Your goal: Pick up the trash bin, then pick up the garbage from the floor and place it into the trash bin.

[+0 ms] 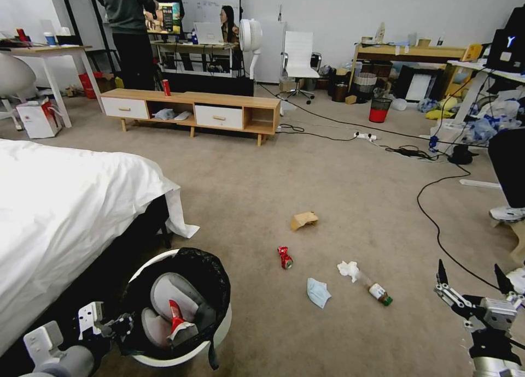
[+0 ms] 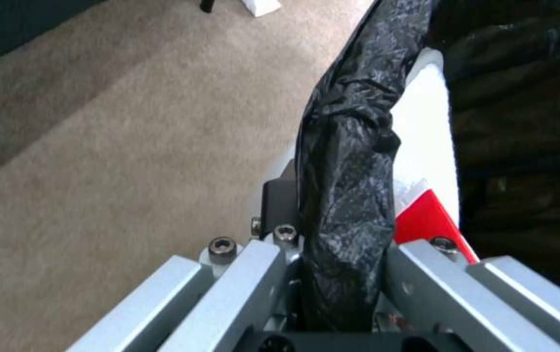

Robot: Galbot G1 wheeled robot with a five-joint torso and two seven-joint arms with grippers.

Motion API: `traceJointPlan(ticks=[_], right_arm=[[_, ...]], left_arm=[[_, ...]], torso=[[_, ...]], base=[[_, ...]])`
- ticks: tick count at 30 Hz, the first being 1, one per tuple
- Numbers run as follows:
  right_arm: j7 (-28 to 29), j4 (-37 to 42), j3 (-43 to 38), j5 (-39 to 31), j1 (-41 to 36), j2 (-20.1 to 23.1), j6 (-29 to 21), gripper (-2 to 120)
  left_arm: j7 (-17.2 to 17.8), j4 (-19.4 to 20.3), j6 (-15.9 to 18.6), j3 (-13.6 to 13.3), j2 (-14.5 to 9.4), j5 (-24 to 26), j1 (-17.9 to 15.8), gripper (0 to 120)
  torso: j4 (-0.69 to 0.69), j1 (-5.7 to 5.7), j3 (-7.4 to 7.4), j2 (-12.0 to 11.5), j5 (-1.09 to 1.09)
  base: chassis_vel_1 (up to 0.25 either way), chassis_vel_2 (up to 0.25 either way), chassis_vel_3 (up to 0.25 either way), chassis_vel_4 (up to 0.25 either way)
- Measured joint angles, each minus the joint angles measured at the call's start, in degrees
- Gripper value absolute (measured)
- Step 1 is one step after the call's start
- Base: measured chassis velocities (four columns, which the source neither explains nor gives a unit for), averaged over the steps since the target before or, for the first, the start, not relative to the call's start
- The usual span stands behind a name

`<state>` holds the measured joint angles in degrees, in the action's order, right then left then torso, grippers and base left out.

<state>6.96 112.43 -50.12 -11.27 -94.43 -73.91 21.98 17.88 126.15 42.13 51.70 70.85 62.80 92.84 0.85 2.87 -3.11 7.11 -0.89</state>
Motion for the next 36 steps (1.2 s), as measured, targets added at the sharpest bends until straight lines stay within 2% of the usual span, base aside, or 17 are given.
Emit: traceJointPlan(ticks=[13, 30, 36], right_arm=[[0.1, -0.1, 0.0, 0.0, -0.1, 0.1, 0.4, 100], [0.3, -0.1, 0.1, -0.2, 0.0, 0.5, 0.4, 100], [0.8, -0.8, 0.1, -0.3, 0.0, 2.0, -0.3, 100]], left_arm=[[-0.3, 0.0, 0.0, 0.0, 0.2, -0.4, 0.1, 1], [-0.5, 0.0, 0.0, -0.1, 0.1, -0.6, 0.2, 1], [-0.6, -0.3, 0.0, -0.3, 0.3, -1.0, 0.1, 1]], torso=[[0.01, 0.01, -0.01, 0.0, -0.01], [0.02, -0.01, 0.0, 0.0, -0.01], [0.02, -0.01, 0.0, 0.0, -0.01]], base=[[-0.114, 0.112, 0.108, -0.112], [0.0, 0.003, 0.003, 0.0], [0.0, 0.0, 0.0, 0.0]])
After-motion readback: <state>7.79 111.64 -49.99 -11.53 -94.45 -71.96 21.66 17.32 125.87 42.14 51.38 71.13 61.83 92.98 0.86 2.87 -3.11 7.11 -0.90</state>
